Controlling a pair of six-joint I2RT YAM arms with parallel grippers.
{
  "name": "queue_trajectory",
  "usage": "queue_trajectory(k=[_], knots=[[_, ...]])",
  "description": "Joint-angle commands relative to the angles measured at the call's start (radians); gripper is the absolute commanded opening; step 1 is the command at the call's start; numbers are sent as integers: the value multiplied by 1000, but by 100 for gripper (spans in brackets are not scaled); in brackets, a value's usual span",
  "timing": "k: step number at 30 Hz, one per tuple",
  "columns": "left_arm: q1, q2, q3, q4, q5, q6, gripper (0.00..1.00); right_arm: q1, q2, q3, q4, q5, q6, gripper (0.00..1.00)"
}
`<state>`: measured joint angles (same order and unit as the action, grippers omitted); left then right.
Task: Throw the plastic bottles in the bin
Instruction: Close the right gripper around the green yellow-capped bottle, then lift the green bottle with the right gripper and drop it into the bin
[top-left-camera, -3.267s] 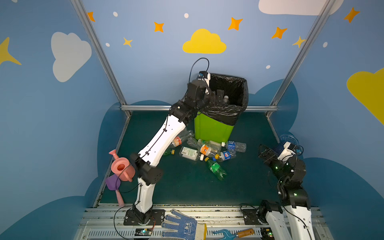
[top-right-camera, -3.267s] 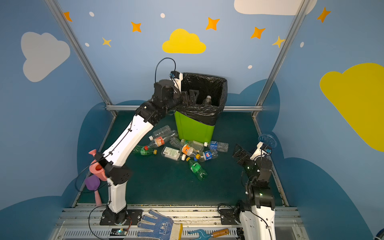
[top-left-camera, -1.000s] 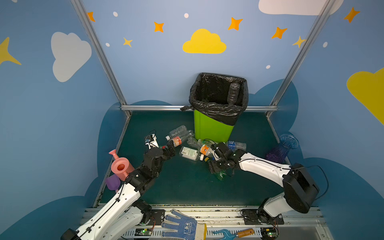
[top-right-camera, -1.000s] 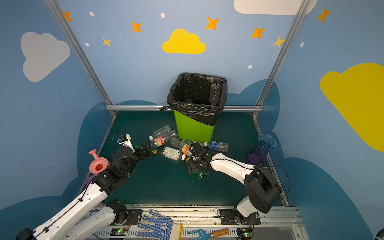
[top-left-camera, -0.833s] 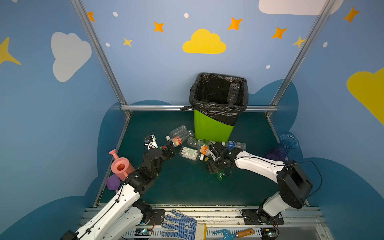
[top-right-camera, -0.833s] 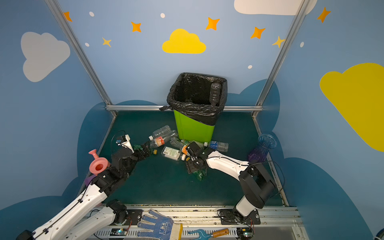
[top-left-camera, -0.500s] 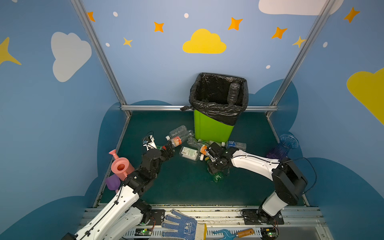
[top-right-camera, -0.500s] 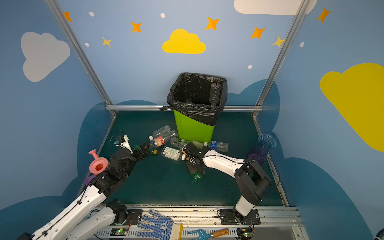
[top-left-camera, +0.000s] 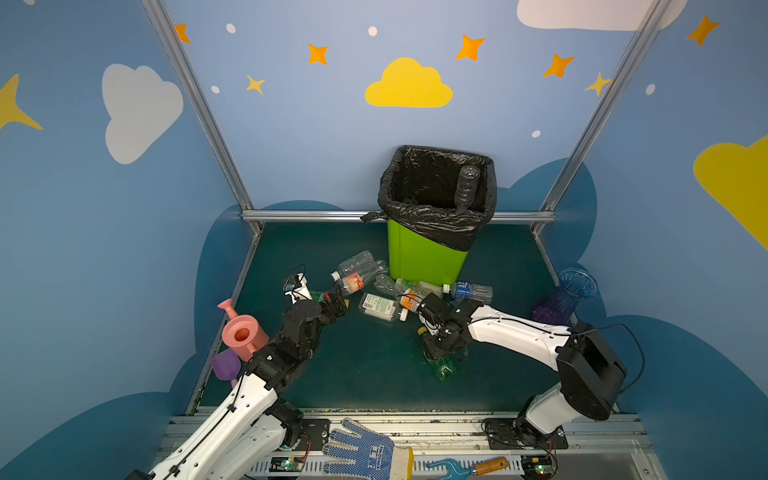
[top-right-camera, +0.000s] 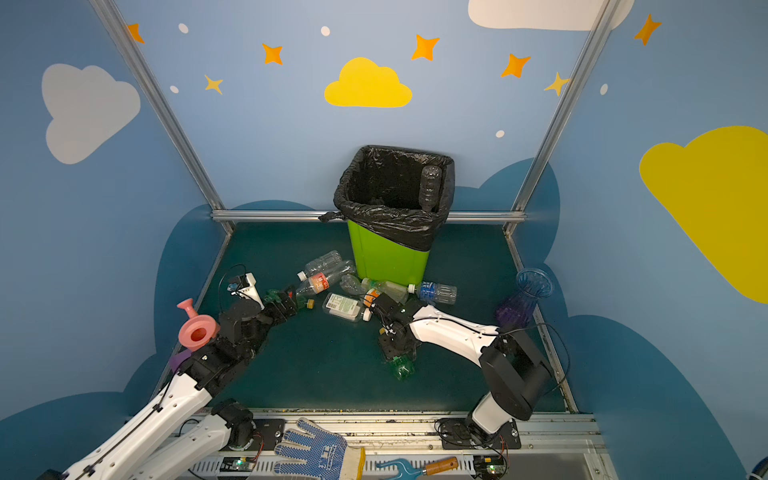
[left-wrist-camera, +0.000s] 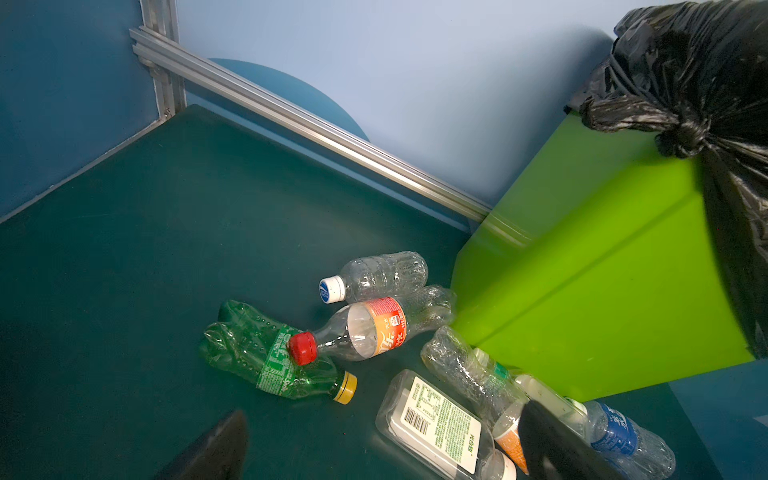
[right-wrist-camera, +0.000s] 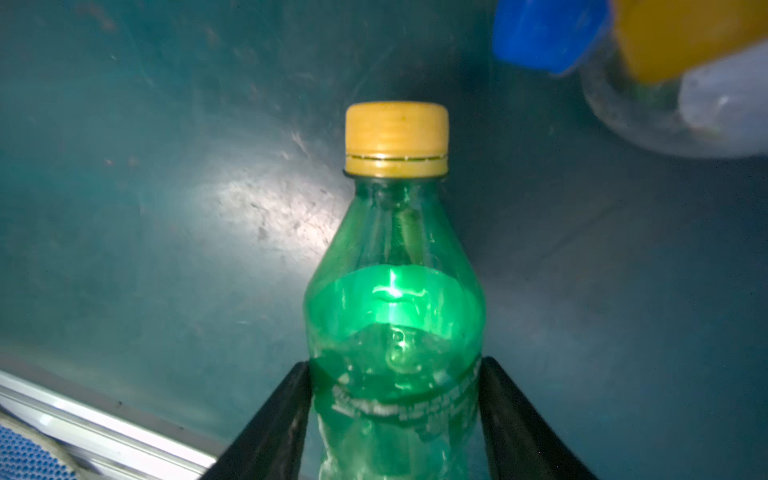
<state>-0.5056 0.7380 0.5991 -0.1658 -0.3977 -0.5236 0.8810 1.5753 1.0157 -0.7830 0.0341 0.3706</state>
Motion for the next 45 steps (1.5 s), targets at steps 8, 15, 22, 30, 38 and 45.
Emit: queue_trajectory(k=[8, 15, 22, 30, 38, 45], knots=[[5, -4, -15, -3, 0, -9, 100, 29, 70, 104, -116, 59, 10, 75], [11, -11, -19, -18, -2, -3, 100, 27, 174, 156, -148, 82, -8, 77], [16, -23, -27, -21, -4, -6, 100, 29, 216, 181, -151, 89, -14, 67], [22, -23, -34, -21, -5, -7, 100, 30, 238, 191, -148, 55, -38, 54], [36, -10, -51, -18, -5, -13, 100, 13, 50, 248, -147, 152, -76, 39], [59, 47, -81, 18, 14, -34, 100, 28, -346, 389, -45, 323, -235, 33]])
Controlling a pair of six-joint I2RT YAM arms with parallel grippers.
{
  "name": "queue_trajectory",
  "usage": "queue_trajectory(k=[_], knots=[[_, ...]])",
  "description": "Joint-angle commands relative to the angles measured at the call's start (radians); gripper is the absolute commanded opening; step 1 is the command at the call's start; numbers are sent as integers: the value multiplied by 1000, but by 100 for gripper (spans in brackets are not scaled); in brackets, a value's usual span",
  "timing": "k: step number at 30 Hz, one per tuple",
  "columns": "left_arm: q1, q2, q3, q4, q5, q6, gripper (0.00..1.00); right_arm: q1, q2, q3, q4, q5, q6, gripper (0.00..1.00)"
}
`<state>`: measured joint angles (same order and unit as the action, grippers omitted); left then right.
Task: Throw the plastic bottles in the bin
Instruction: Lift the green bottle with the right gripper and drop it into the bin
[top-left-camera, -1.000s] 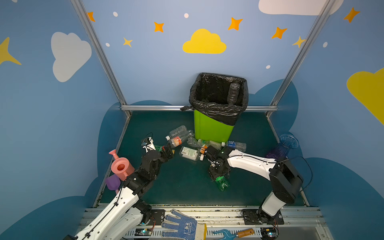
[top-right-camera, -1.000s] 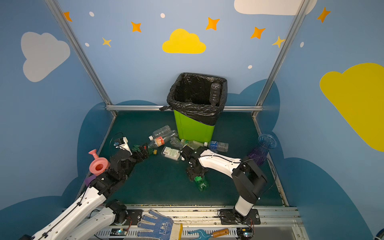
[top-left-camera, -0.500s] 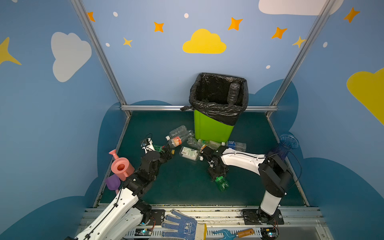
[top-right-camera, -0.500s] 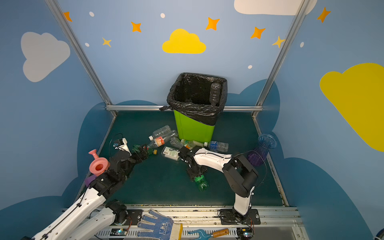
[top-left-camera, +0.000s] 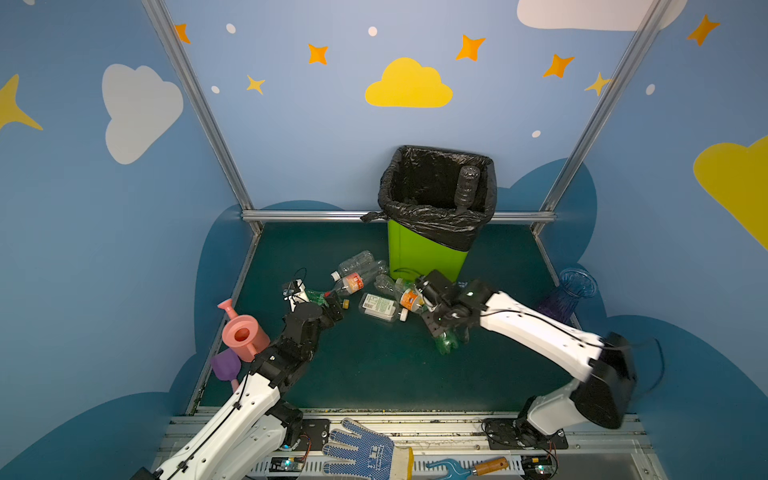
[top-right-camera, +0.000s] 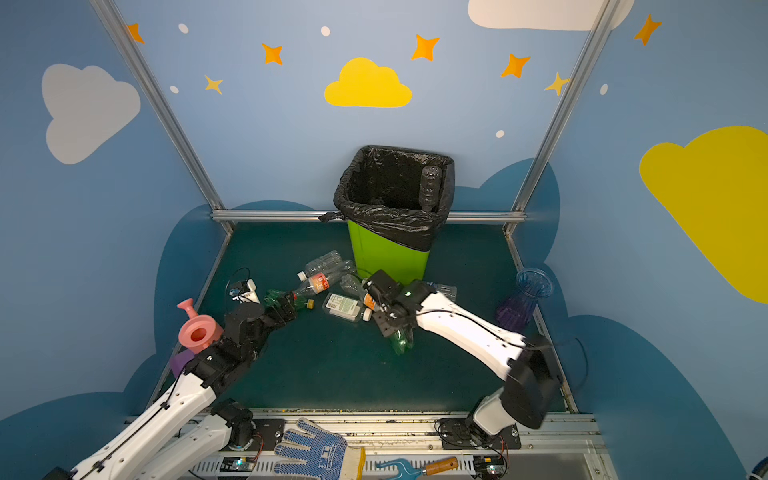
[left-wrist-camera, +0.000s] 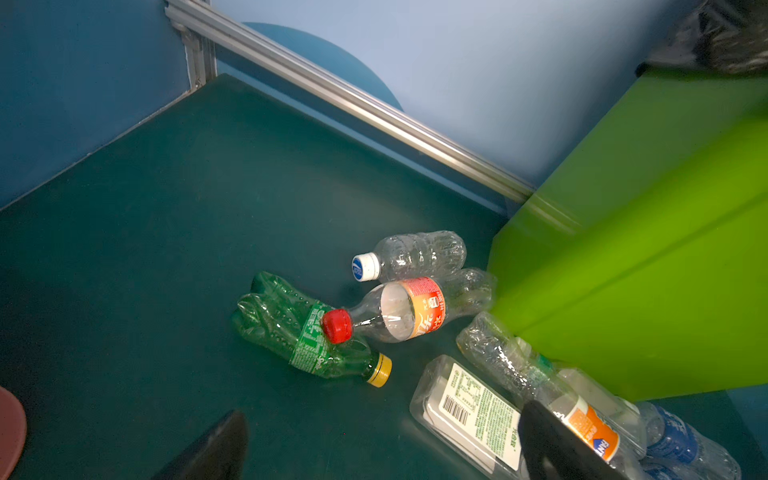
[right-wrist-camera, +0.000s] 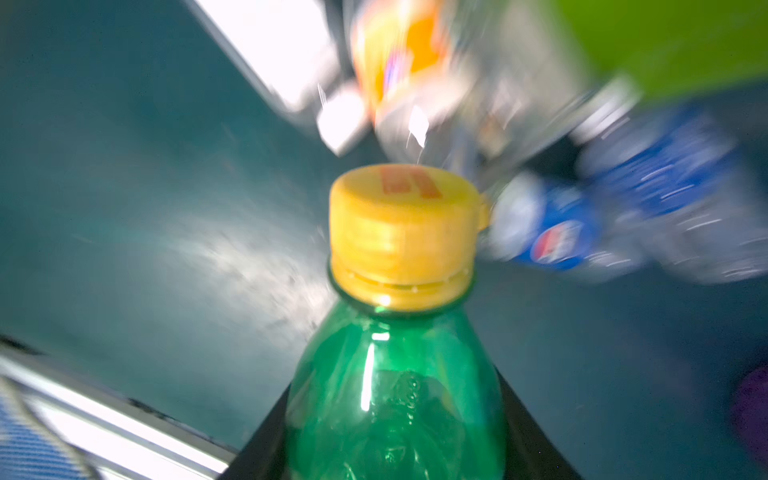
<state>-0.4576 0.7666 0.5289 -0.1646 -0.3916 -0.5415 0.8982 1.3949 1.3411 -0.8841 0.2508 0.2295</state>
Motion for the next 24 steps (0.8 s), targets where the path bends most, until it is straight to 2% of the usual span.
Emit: queue_trajectory(k=[1, 3, 6, 11, 13, 14, 16, 18, 20, 21, 22, 23, 24], knots=[[15, 26, -10, 17, 12, -21, 100, 19, -230, 68, 108, 111, -120, 32], [24, 46, -13, 28, 30, -34, 100, 32, -376, 51, 256, 121, -190, 33], [31, 70, -21, 56, 53, -53, 100, 31, -510, 48, 413, 166, -275, 30], [35, 124, -5, 80, 87, -74, 100, 12, -516, 62, 658, 217, -470, 34], [34, 141, 7, 73, 95, -82, 100, -43, -460, 101, 710, 166, -478, 38], [34, 146, 11, 70, 97, -87, 100, -102, -416, 141, 708, 91, -449, 38], [34, 150, 13, 71, 107, -94, 100, -253, -297, 254, 653, -110, -344, 40], [34, 148, 11, 73, 123, -112, 100, -423, -102, 434, 542, -357, -189, 44], [34, 145, 10, 73, 135, -123, 100, -506, 129, 669, 357, -493, -121, 48], [34, 143, 9, 69, 140, -124, 100, -516, 238, 815, 242, -514, -132, 54], [36, 139, 12, 59, 141, -122, 100, -523, 303, 915, 163, -508, -136, 66], [36, 133, 14, 43, 136, -119, 100, -534, 341, 986, 116, -492, -130, 84], [36, 127, 17, 29, 130, -118, 100, -544, 344, 1005, 123, -470, -113, 87]])
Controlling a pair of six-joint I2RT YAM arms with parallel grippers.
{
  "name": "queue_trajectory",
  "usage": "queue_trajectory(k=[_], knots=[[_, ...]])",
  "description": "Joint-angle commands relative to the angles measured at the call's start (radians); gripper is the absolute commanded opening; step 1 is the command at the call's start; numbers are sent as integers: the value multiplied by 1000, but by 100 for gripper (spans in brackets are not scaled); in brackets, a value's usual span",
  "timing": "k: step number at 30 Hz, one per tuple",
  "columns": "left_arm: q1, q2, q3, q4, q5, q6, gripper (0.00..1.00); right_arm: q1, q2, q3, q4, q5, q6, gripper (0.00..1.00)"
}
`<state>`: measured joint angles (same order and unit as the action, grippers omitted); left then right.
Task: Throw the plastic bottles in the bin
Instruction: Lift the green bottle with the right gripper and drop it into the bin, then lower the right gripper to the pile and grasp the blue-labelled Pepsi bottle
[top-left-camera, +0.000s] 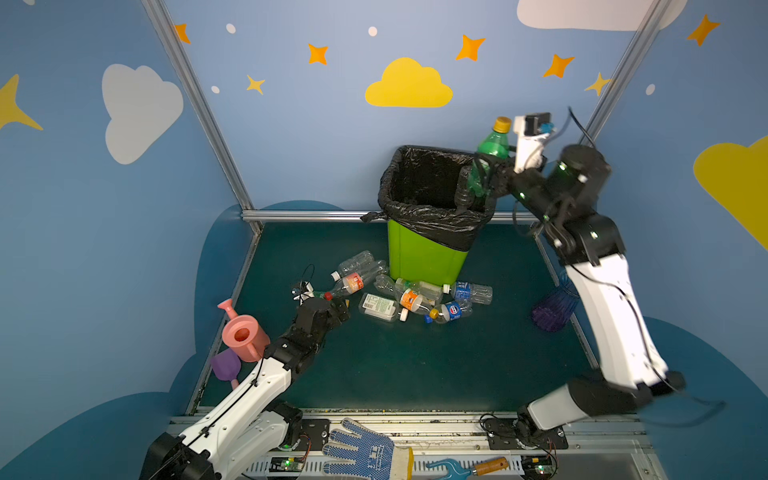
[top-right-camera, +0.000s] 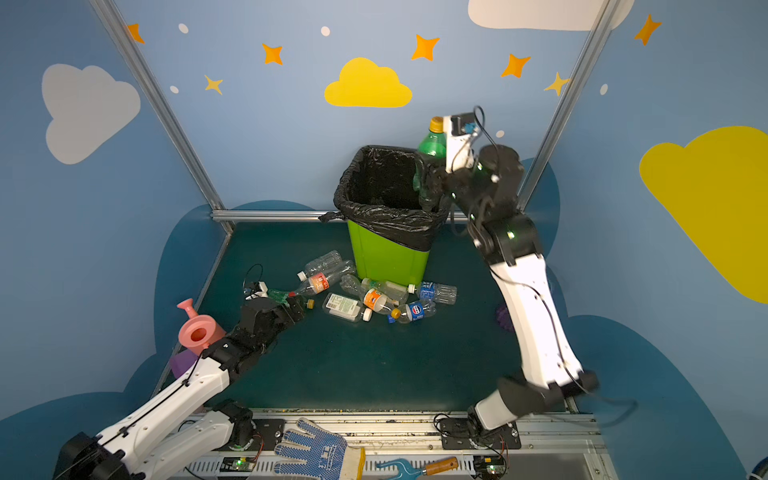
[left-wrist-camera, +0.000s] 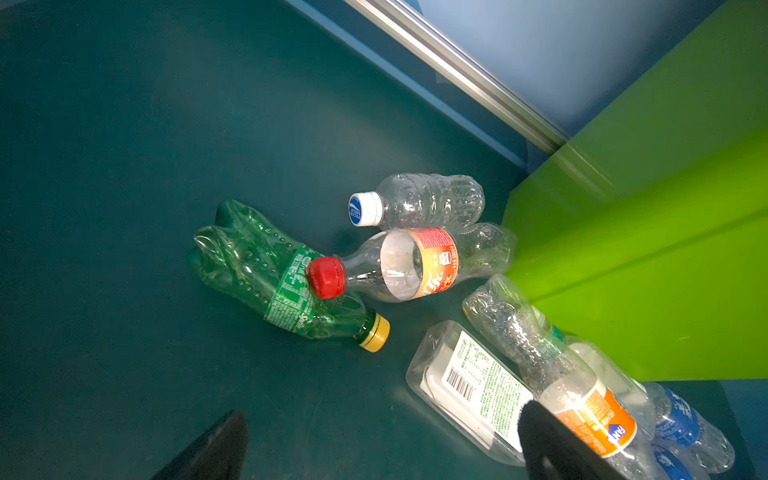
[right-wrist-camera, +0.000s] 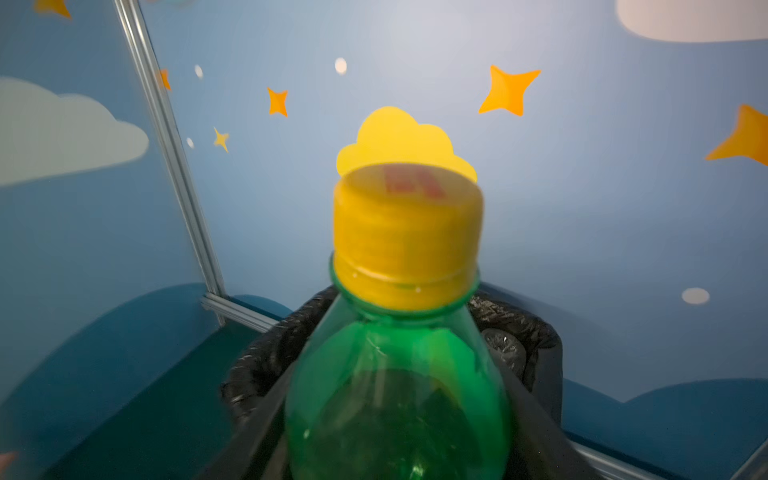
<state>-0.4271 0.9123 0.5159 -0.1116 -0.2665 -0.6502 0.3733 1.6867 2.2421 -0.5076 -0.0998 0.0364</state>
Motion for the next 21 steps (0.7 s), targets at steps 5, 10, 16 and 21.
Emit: queue_trajectory(k=[5, 10, 16, 21], knots=[[5, -60, 6, -27, -14, 7, 100, -45, -178, -216, 92, -19, 130, 96], [6, -51, 8, -17, 2, -12, 100, -48, -299, -348, 114, 23, 126, 96], [5, -17, 34, -43, 41, -20, 100, -91, -486, -659, 202, 39, 180, 96], [5, -1, 36, -43, 33, -28, 100, -103, -623, -953, 223, 4, 225, 96]])
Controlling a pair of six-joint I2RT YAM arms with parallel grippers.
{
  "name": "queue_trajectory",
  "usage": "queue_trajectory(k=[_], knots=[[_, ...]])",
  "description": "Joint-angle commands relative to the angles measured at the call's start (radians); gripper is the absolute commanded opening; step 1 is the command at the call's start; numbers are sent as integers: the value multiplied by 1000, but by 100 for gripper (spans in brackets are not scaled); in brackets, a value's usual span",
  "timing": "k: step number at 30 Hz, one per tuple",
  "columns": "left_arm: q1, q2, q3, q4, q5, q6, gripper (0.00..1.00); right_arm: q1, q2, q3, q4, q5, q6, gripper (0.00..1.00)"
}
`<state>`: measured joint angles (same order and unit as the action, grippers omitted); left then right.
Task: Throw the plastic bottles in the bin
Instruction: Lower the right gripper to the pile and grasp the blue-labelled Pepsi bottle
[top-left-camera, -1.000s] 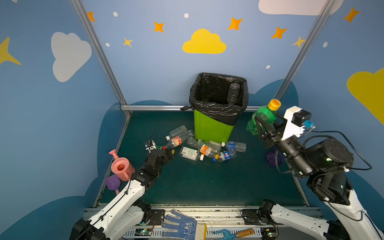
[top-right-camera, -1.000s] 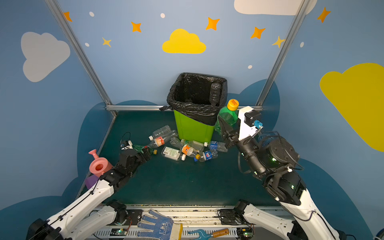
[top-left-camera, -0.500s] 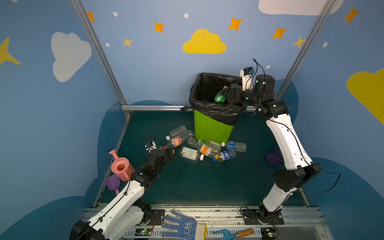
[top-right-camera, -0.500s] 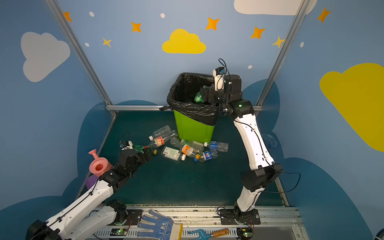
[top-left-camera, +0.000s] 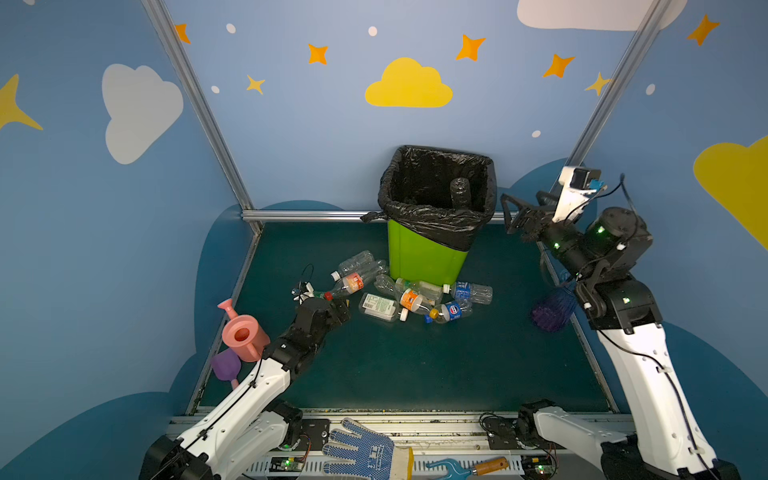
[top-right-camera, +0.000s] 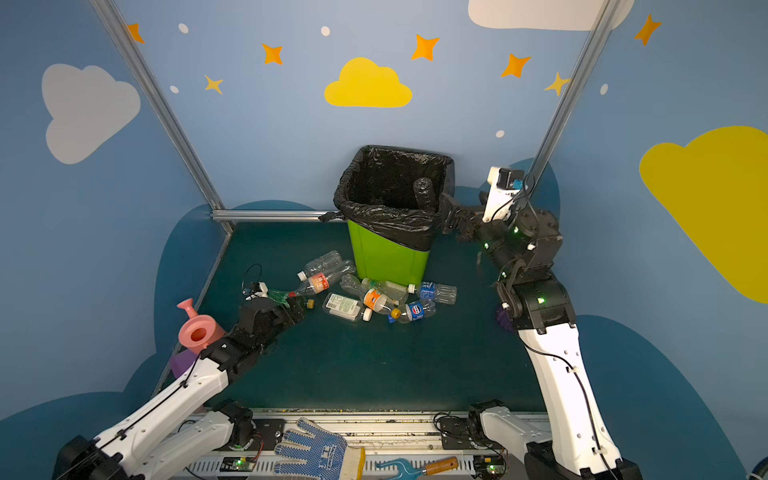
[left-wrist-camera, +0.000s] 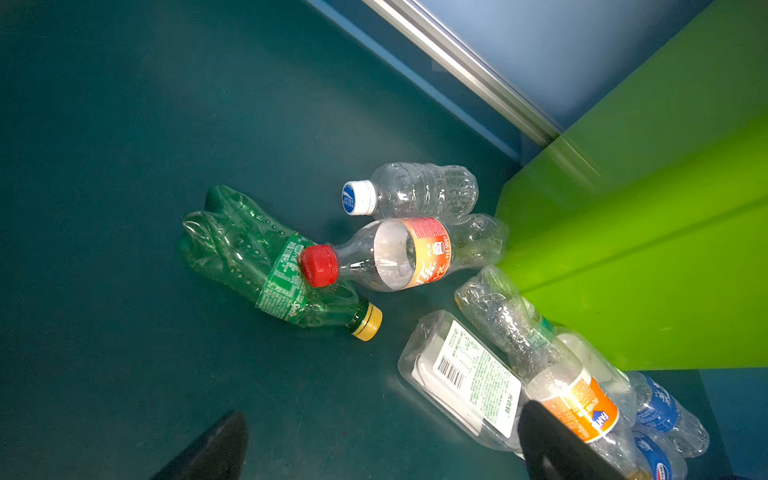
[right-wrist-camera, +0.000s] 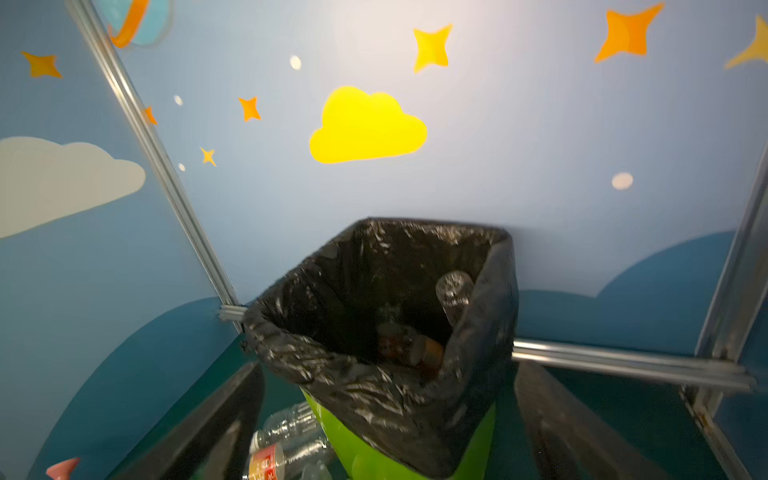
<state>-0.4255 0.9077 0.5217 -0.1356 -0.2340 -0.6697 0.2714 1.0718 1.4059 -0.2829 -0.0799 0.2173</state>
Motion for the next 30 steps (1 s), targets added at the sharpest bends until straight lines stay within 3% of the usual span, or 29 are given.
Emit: queue_trajectory(k=[1, 4, 10, 14, 21, 30], knots=[[4, 5, 28, -17, -2, -11, 100, 1, -34, -182, 10, -47, 46, 96], [3, 13, 26, -6, -6, -17, 100, 16, -103, -387, 89, -115, 43, 95], [4, 58, 35, 14, 18, -33, 100, 85, -59, -605, 46, -73, 55, 94], [4, 77, 41, 22, 57, -6, 100, 86, -9, -699, 39, -21, 204, 95], [2, 72, 43, 21, 51, 10, 100, 60, 57, -830, 152, -38, 427, 96], [2, 69, 28, 20, 55, 7, 100, 60, 167, -842, 248, -72, 597, 96]])
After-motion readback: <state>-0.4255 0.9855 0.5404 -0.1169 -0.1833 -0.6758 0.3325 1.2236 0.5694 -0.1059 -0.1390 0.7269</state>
